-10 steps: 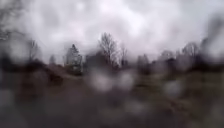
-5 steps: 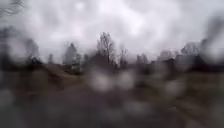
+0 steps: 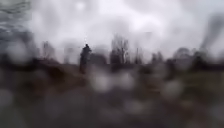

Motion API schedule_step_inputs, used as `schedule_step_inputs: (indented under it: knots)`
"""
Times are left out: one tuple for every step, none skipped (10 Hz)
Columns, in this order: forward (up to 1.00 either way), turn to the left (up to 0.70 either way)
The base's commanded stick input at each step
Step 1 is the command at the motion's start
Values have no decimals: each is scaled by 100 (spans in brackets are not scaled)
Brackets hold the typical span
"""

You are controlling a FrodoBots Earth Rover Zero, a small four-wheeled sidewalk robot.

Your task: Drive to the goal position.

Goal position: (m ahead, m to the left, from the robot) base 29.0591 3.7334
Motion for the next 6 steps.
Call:
schedule_step_inputs:
  knots:
    - [70, 0]
    - [70, 0]
    - [70, 0]
    - [70, 0]
    - [70, 0]
    - [70, 0]
